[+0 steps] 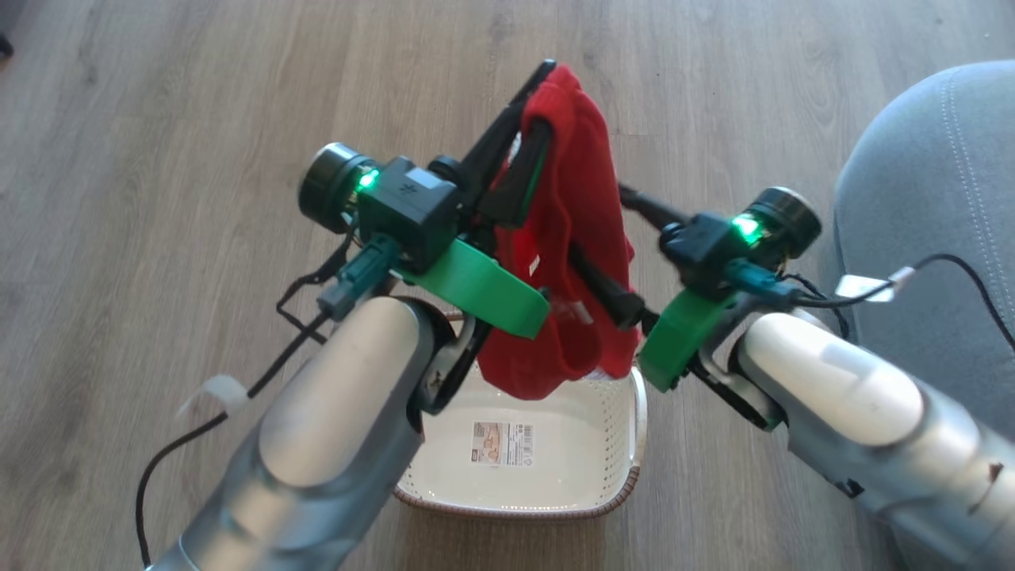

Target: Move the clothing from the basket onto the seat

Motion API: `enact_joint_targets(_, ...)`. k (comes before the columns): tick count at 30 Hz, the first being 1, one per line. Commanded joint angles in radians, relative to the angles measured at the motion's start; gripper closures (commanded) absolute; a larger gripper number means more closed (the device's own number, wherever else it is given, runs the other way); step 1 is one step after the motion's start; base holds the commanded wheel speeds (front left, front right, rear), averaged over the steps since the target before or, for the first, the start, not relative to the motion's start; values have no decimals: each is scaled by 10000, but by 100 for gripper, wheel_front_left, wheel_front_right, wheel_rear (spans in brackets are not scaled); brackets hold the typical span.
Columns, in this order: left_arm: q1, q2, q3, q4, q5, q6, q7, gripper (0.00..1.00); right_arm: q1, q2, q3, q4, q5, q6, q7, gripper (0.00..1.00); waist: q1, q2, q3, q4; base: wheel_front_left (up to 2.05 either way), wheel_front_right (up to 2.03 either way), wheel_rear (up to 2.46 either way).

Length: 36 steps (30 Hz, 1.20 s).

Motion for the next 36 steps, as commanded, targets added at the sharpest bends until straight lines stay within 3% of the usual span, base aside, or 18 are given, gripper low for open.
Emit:
enact_joint_targets(1,-655,118,190,-355,-102,9,-89,100,-449,-125,408,19,228,69,-48,0,0,0,-10,47,0,0,0)
enact_joint_targets(7,-733,118,-226,-414,-292,7,-129,100,-1282,-116,1614,808,909,69,-48,0,0,0,8,202,0,0,0)
enact_joint_targets(14,-793,117,-559,-338,-472,99,-202,100,-1697,354,2902,1792,2278,69,-29,0,0,0,36,354,0,0,0)
enact_joint_targets(15,-802,117,-604,-319,-495,108,-211,100,-1717,403,2951,1868,2381,69,-32,29,0,0,52,368,0,0,0)
enact_joint_targets(17,-822,117,-665,-268,-525,128,-228,100,-1703,480,3008,1932,2540,69,-39,100,0,0,79,381,0,0,0)
enact_joint_targets(22,-843,120,-659,-91,-579,175,-260,100,-1648,357,2814,1733,2557,69,-44,100,0,0,174,287,0,0,0)
enact_joint_targets(28,-802,171,-647,209,-644,112,-296,100,-1204,163,1876,1438,2262,69,-45,100,0,0,249,52,0,0,0)
enact_joint_targets(29,-792,186,-663,283,-657,76,-300,89,-1097,132,1661,1377,2197,69,-46,100,0,0,262,17,0,0,0)
enact_joint_targets(30,-770,196,-676,366,-699,27,-303,70,-982,104,1450,1315,2138,69,-46,100,0,0,276,-22,0,0,0)
enact_joint_targets(31,-734,235,-680,536,-759,-48,-311,0,-758,48,967,1158,1968,69,-46,100,0,0,310,-100,0,0,0)
enact_joint_targets(33,-710,260,-685,635,-811,-104,-312,0,-626,30,716,1064,1904,69,-46,100,0,0,328,-148,0,0,0)
enact_joint_targets(36,-646,371,-702,1005,-974,-323,-319,0,-85,-50,-484,647,1542,69,-46,100,0,0,389,-370,0,0,0)
